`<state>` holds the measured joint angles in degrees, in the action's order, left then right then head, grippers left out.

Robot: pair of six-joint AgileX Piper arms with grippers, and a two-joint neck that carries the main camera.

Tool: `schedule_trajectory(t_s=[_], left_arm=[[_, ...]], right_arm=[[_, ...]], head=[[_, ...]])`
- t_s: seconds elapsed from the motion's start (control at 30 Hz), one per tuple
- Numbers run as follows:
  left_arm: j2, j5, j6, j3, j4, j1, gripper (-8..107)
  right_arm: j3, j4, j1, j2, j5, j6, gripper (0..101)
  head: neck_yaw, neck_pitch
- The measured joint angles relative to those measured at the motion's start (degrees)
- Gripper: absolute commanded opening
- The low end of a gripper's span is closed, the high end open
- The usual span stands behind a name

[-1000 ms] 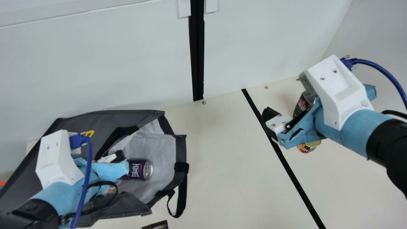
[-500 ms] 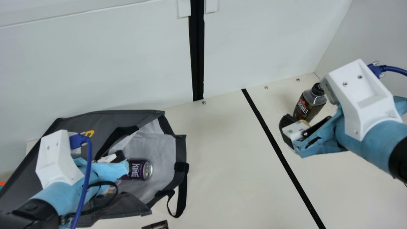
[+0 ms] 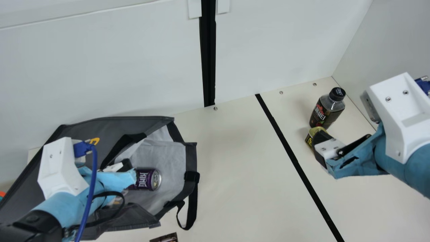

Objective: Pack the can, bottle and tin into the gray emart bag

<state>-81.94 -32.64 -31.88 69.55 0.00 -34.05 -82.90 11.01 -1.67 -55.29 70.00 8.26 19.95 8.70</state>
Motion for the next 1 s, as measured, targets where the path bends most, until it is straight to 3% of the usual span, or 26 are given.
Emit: schedule_trajectory(t_s=[0.47,1.0], left_arm=[[0.0,0.0,0.0,0.0,0.0,0.0,10],[0.0,0.0,0.0,0.0,0.0,0.0,10]], right_arm=[[1.2,-4.1,-5.9,1.1,0.0,4.0,91],[0.5,-4.3,-7.4,-0.6,-0.1,3.4,91]], head=[[-0.1,0.0],[-0.1,0.0]])
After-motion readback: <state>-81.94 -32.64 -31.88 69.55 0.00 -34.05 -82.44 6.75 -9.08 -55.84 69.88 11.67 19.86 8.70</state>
